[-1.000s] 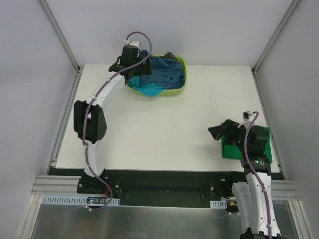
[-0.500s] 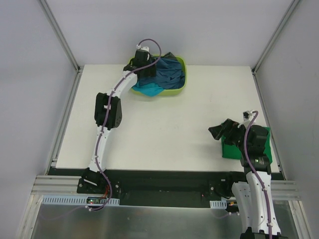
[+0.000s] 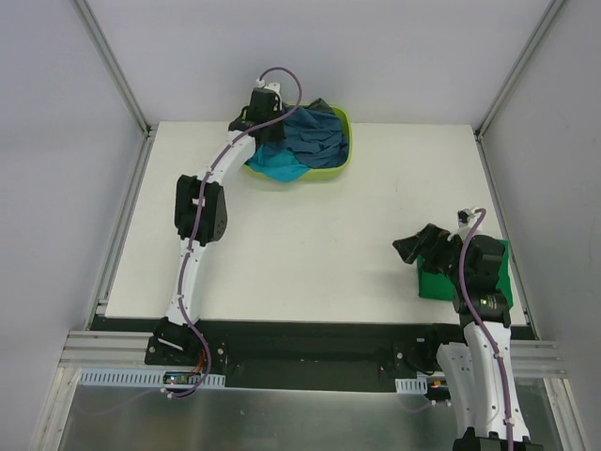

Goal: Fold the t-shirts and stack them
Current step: Grab crumpled tshirt from bin with the left arm, then move the tshirt to the center of the board, then flatten out the tshirt

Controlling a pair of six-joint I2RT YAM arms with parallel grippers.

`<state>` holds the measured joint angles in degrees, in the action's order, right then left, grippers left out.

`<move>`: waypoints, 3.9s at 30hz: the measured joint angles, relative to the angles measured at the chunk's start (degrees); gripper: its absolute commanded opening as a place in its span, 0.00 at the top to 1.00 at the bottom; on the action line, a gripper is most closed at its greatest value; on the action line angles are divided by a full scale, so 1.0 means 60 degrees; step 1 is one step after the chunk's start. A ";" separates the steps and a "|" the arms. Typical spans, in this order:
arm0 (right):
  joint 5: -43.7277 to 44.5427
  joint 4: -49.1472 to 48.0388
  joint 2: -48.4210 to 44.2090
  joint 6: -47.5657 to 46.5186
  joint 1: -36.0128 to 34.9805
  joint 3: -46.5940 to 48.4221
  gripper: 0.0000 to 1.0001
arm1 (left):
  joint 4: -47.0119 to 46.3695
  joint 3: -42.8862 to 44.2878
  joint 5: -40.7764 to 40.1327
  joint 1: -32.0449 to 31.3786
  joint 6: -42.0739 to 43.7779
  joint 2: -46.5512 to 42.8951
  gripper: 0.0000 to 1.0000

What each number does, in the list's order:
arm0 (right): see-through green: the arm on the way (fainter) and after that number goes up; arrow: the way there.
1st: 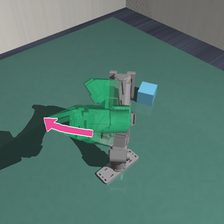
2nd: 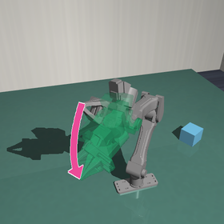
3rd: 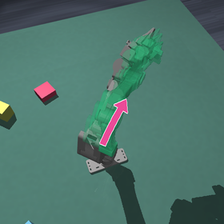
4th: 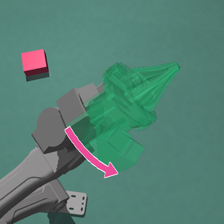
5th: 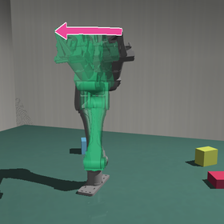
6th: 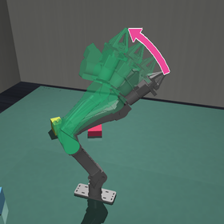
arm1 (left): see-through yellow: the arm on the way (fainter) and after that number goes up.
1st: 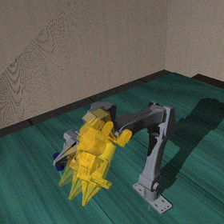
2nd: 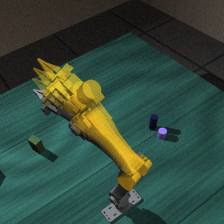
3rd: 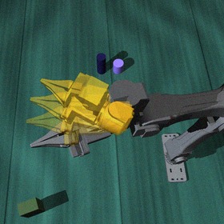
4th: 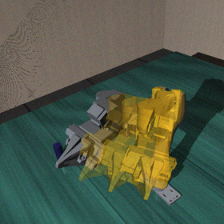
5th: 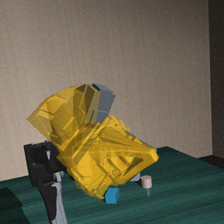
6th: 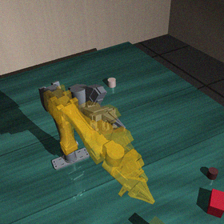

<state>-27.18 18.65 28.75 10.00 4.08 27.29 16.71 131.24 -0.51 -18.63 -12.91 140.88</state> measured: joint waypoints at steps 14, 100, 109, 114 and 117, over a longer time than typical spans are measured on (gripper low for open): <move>0.0109 0.0000 0.0029 -0.0004 0.0000 0.0000 0.04 | 0.0208 -0.0441 0.1836 -0.0215 0.0004 -0.4087 1.00; 0.3712 0.0419 0.2914 -0.0856 -0.4011 0.0481 0.04 | 0.0590 -1.0775 0.0280 -0.4637 -0.2233 -0.7063 0.26; 0.3745 0.0423 0.2914 -0.0860 -0.4011 0.0481 0.04 | 0.1322 -1.0324 -0.0841 -0.4758 -0.2153 -0.6535 0.46; 0.3759 0.0423 0.2932 -0.0860 -0.4011 0.0481 0.04 | 0.1676 -1.0320 -0.1188 -0.4761 -0.2080 -0.6408 0.56; 0.3774 0.0423 0.2969 -0.0860 -0.4011 0.0481 0.04 | 0.1796 -1.0280 -0.1308 -0.4761 -0.2073 -0.6408 0.64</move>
<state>-4.54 21.19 46.57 4.84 -19.99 30.17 27.49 69.56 -8.36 -47.20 -25.34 102.43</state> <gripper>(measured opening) 0.963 0.437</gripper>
